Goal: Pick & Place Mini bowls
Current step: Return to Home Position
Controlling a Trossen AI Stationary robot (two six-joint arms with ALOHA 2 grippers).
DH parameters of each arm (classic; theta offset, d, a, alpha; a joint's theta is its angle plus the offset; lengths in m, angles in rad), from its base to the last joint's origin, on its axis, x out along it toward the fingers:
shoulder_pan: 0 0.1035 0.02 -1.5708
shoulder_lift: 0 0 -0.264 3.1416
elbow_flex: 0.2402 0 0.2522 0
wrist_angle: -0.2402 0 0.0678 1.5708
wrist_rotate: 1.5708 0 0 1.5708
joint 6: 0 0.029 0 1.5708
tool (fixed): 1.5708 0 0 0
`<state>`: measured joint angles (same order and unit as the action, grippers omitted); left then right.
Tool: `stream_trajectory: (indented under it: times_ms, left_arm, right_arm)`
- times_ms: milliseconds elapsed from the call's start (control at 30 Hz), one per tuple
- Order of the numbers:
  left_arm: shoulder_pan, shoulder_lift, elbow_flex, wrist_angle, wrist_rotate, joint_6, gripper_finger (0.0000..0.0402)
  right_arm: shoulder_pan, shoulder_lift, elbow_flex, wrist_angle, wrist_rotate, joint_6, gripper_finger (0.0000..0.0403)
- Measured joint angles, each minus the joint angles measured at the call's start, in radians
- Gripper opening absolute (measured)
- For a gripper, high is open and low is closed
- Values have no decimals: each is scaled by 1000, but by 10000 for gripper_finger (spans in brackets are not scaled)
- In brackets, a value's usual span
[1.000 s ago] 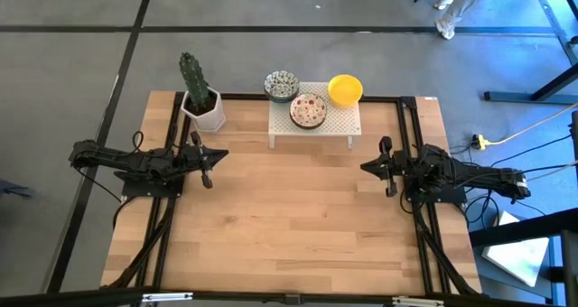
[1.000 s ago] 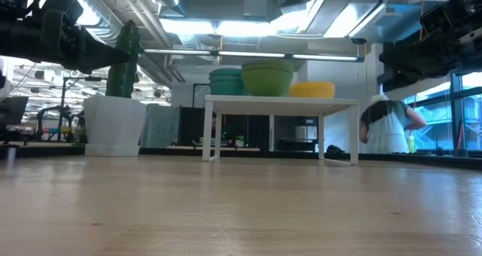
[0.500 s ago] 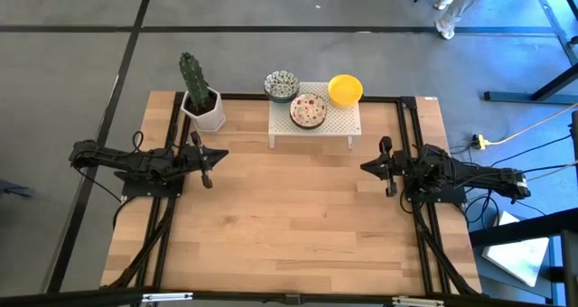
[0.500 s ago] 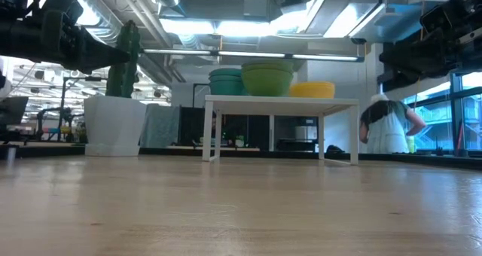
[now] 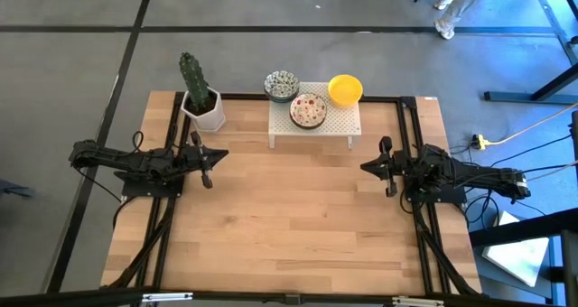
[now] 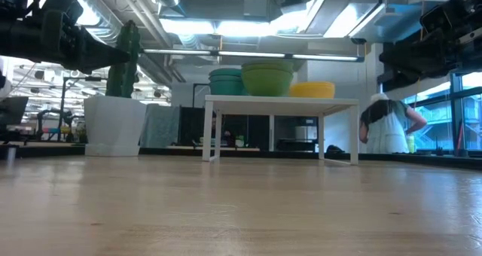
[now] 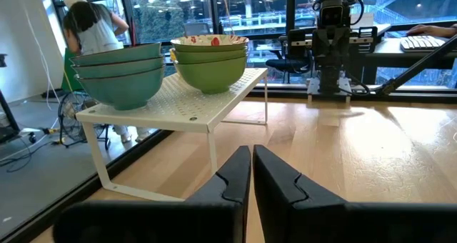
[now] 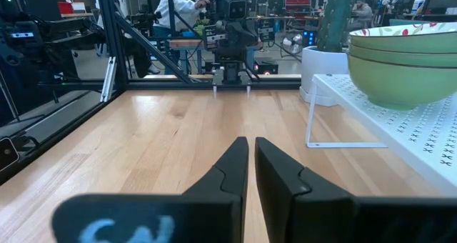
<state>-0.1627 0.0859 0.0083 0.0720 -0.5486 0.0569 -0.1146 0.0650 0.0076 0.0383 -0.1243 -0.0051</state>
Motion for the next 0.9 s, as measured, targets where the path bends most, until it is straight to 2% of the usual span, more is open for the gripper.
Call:
stream_trajectory:
  times_ms: [900]
  left_arm:
    - [0,0,0,0,0,0,14]
  right_arm:
    - [0,0,0,0,0,0,30]
